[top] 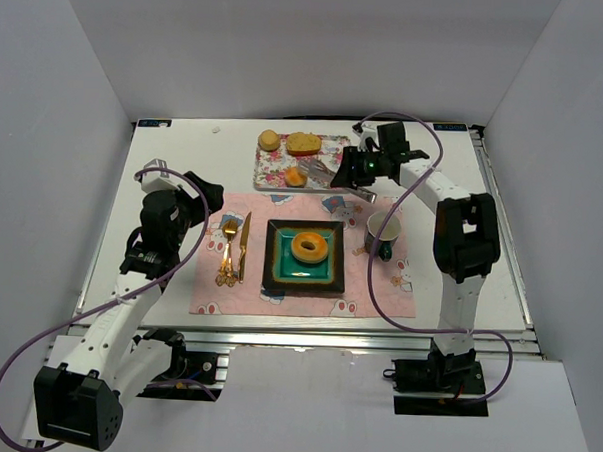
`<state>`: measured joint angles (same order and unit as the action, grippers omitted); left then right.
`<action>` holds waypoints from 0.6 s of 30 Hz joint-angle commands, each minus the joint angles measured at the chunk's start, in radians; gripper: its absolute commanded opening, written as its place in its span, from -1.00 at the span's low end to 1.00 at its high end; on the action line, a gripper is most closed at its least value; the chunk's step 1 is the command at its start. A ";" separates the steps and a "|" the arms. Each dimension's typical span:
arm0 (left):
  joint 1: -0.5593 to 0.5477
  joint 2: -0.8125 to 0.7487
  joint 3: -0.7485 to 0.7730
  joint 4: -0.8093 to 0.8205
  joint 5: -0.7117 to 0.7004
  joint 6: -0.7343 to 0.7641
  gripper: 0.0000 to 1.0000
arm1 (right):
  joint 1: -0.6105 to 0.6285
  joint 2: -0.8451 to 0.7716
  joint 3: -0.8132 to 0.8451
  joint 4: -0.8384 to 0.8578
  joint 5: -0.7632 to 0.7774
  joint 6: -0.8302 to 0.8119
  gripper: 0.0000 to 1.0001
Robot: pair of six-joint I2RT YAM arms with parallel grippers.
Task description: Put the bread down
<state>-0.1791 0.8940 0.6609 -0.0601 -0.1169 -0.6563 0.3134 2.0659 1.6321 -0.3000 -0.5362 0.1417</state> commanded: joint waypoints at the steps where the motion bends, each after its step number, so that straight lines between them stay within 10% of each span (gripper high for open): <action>1: -0.005 -0.003 0.029 0.002 -0.009 -0.005 0.88 | 0.000 0.008 -0.020 0.052 -0.044 0.056 0.05; 18: -0.003 -0.001 0.034 -0.010 -0.018 -0.008 0.88 | 0.000 0.039 -0.070 0.107 -0.105 0.177 0.10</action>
<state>-0.1791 0.8951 0.6609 -0.0605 -0.1207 -0.6567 0.3145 2.0918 1.5822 -0.2489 -0.5880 0.2665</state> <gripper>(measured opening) 0.939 0.551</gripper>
